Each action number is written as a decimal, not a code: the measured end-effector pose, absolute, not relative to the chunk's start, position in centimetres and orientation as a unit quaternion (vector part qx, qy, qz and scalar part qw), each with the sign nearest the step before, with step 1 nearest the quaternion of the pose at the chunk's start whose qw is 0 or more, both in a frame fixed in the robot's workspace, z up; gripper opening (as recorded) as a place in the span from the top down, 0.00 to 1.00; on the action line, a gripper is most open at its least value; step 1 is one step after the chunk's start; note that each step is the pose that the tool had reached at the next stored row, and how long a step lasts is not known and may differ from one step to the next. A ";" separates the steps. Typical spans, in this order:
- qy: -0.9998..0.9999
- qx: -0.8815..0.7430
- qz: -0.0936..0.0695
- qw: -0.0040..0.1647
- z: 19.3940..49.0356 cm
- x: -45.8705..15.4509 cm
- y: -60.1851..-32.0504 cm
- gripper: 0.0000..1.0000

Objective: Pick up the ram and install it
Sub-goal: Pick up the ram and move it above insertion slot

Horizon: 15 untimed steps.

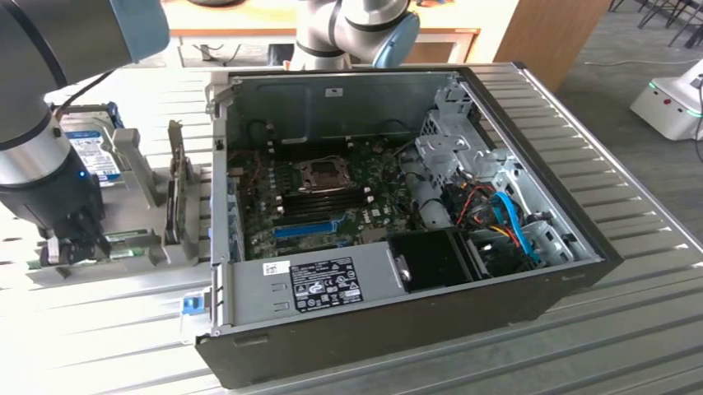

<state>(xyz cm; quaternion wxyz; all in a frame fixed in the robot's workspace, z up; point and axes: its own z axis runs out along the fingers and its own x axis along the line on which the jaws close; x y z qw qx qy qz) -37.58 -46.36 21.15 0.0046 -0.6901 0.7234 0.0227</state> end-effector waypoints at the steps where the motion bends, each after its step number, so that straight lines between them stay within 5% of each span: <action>1: 0.723 -0.690 0.023 0.005 21.3 -37.6 -46.4 0.88; 15: 0.723 -0.690 0.023 0.005 22.6 -37.6 -46.4 0.88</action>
